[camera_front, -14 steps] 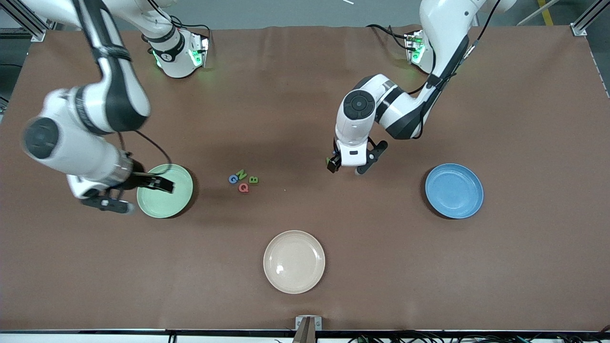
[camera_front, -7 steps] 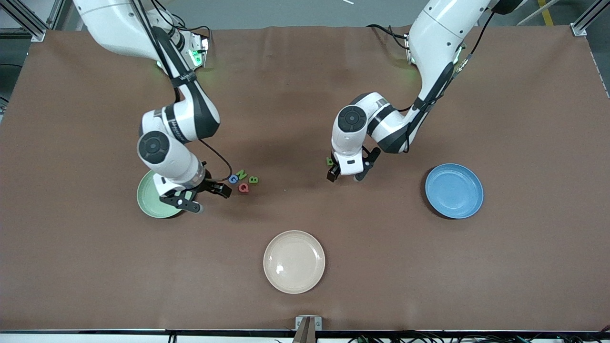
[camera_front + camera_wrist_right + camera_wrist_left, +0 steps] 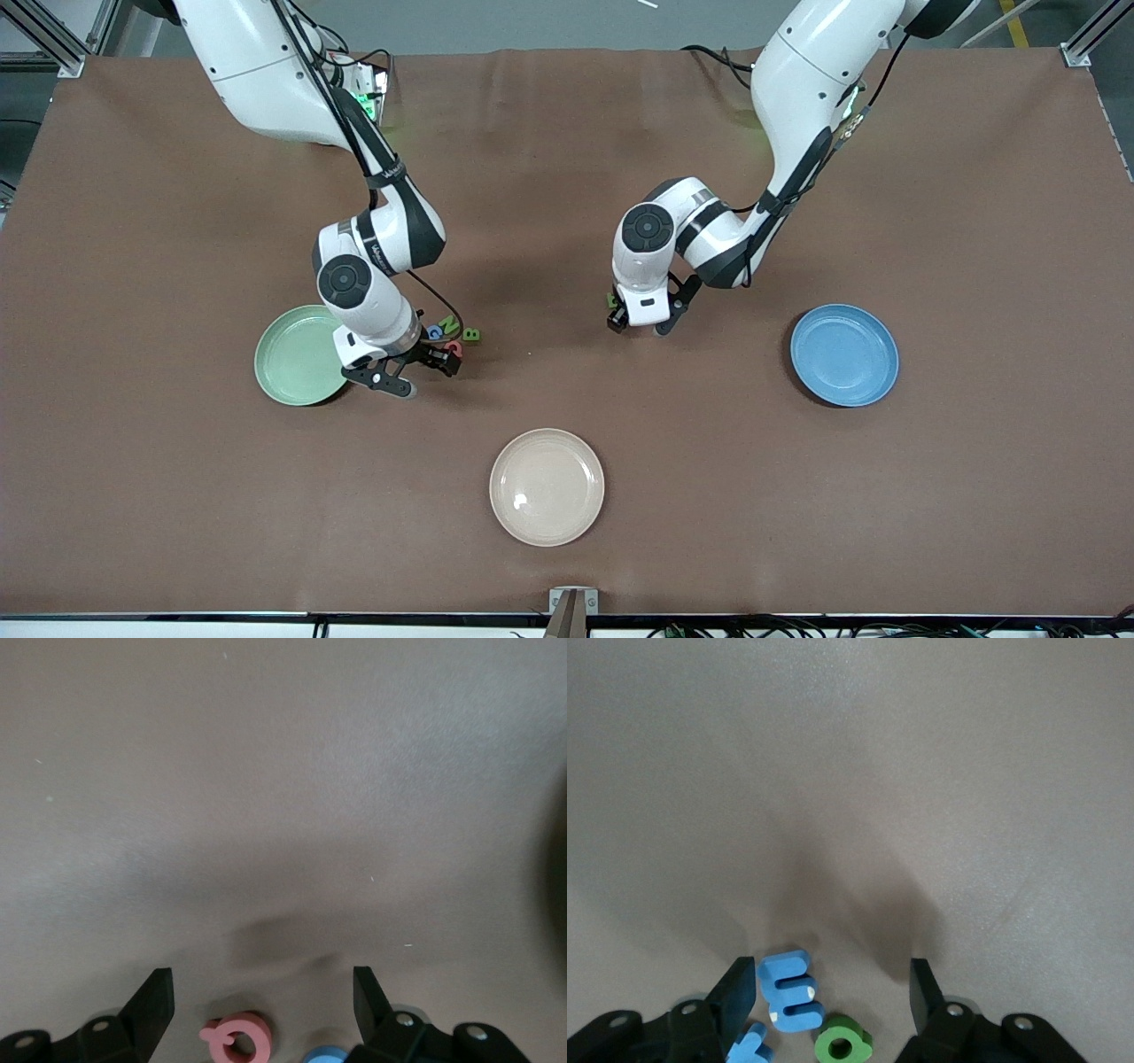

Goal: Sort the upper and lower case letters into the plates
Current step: 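Close the left gripper on the E while the right gripper grips the Q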

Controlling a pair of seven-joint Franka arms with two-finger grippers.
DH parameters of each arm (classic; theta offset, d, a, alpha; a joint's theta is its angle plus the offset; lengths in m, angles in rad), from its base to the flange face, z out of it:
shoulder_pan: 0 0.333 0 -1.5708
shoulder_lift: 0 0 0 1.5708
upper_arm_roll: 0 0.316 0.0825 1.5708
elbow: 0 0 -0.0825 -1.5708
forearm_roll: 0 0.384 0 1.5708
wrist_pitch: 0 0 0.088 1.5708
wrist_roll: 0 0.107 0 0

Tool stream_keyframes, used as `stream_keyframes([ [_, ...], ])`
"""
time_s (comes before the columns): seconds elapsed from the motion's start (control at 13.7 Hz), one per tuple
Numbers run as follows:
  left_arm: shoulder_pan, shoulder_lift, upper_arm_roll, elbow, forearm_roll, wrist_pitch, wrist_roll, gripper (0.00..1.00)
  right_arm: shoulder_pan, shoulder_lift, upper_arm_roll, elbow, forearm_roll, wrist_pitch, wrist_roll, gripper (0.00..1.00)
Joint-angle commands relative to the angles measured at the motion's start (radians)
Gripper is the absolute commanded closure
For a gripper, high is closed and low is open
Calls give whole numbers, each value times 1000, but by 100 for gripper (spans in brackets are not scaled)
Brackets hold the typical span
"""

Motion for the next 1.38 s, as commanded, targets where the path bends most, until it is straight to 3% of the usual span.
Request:
stream_keyframes([
  [0.0, -8, 3, 2, 2, 26, 2, -28, 22, 17, 9, -11, 1, 8, 6, 15, 13],
  [0.66, -8, 3, -1, -24, 28, -4, -30, 22, 66, 37, -11, 8, 8, 3, 85, 17],
  [0.73, -8, 3, -1, -24, 26, -3, -32, 27, 71, 39, -11, 8, 8, 3, 94, 17],
  [1.02, -10, 4, -8, -20, 25, -3, -41, 30, 77, 45, -11, 10, 5, 3, 96, 18],
  [1.31, -10, 6, -18, -18, 25, -3, -64, 47, 77, 59, -11, 19, -2, 9, 98, 20],
])
